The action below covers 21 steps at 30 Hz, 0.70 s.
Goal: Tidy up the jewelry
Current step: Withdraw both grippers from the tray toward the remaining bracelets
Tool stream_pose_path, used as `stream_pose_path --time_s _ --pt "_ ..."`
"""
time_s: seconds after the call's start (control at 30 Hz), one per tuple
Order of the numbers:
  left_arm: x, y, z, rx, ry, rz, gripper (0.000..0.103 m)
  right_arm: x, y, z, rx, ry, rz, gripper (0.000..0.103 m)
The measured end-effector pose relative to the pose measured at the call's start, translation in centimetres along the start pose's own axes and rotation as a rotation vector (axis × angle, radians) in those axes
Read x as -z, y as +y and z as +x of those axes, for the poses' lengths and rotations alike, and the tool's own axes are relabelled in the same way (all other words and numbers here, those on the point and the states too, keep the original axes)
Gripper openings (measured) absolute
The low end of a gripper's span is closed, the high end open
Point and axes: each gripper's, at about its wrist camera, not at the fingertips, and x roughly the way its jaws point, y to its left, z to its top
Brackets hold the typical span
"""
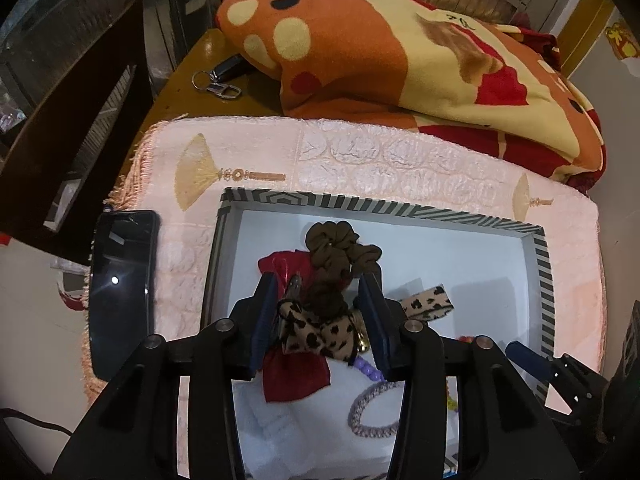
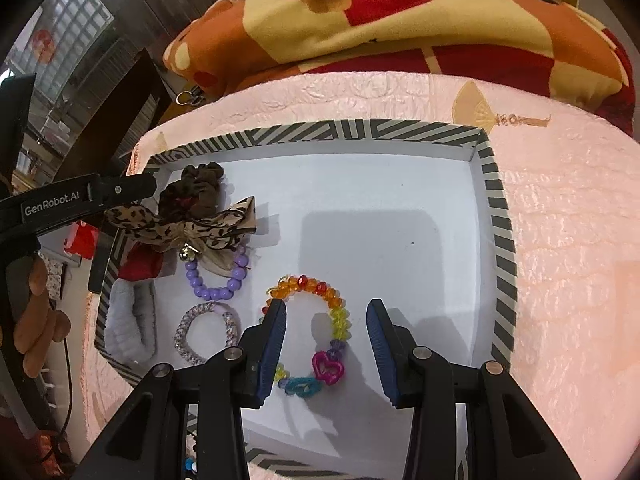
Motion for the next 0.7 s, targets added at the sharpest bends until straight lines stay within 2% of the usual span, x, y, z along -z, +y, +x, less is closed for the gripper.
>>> stream_pose_path --time_s 0.37,0.7 --pt "3.3 -0.7 -3.6 -0.025 -0.055 0.017 0.043 2.0 1.0 -3.4 0.059 -0.08 -0.006 0.041" --pt "7.8 -1.1 -5.6 -0.013 -0.052 0.01 0.044 4.8 1.3 -5.5 0.075 -0.111 -0.004 0.042"
